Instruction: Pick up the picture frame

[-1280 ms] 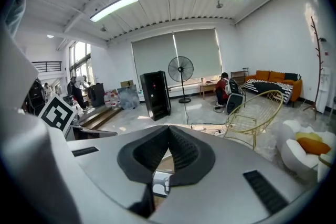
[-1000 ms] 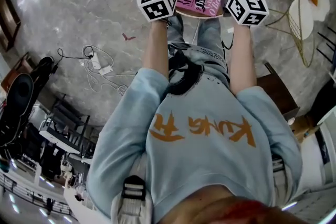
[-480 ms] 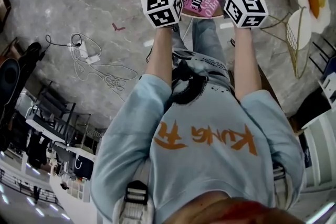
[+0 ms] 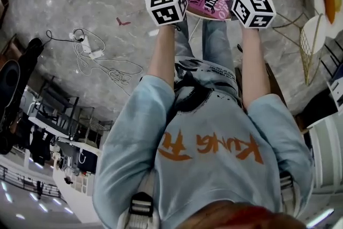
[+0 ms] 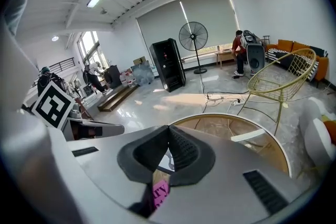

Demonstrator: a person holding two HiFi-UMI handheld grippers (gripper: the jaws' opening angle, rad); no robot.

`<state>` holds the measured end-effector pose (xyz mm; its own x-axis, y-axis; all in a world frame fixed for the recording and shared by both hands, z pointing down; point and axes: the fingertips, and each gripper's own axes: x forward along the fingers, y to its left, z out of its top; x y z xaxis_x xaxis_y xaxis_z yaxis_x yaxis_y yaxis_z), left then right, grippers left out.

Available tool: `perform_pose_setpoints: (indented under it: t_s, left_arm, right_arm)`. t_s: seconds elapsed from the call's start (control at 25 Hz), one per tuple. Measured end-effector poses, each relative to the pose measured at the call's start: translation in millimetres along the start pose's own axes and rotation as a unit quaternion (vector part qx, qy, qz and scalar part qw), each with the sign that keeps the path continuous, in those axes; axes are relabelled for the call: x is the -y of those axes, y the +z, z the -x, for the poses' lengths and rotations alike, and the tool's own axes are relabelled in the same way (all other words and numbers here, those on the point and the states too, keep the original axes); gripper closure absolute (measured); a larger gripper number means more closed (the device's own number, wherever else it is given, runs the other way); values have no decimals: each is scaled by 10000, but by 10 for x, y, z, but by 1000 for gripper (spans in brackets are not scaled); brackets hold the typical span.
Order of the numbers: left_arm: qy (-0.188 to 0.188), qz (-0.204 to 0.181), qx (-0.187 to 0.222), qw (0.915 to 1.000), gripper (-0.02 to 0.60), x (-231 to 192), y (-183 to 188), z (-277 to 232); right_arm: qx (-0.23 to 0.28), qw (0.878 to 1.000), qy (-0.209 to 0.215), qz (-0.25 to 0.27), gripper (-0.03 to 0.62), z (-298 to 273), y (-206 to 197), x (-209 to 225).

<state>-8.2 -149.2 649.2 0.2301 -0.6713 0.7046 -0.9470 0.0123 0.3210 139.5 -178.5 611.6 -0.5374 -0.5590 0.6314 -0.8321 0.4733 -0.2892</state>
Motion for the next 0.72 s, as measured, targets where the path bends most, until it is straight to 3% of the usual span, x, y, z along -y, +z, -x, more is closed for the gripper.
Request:
perform_pose_setpoints:
  t_s: [0.72]
  left_arm:
    - [7, 20, -825, 9966, 561, -437, -549, -848]
  right_arm:
    - [-829, 9954, -252, -415, 595, -767, -696, 418]
